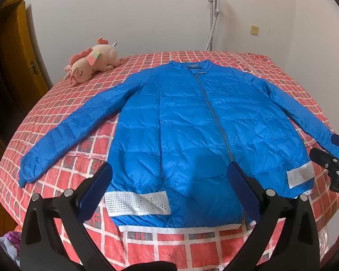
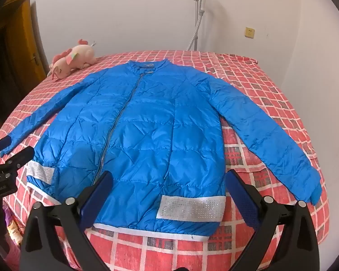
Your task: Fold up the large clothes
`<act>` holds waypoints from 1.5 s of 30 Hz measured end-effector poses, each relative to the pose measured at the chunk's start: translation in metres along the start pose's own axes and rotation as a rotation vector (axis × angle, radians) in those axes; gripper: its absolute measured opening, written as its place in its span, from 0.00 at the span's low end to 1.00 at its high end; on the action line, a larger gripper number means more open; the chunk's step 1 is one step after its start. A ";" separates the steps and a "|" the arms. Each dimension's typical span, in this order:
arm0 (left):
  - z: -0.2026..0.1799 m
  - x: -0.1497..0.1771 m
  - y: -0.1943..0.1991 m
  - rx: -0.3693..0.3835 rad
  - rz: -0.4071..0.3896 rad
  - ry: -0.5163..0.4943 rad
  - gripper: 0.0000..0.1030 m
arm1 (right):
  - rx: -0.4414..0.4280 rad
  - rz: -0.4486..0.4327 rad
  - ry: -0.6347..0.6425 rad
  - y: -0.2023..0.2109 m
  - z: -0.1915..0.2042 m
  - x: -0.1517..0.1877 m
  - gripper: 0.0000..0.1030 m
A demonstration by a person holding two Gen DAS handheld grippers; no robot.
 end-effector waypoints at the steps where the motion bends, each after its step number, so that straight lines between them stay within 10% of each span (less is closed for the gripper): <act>1: 0.000 0.000 0.000 -0.001 0.001 -0.001 0.97 | 0.000 0.001 -0.001 0.000 0.000 0.000 0.96; 45: 0.011 -0.003 0.001 -0.009 -0.007 -0.005 0.97 | -0.003 -0.002 -0.002 -0.003 0.001 -0.001 0.96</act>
Point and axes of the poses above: each gripper's, at about its wrist camera, not at the fingertips, and y roughly against the way its jaws point, z to its left, x to its underside, the point moved 3 cm from there along -y, roughly the way its jaws point, and after that the axes turned 9 degrees about x, right-handed, at the moved point
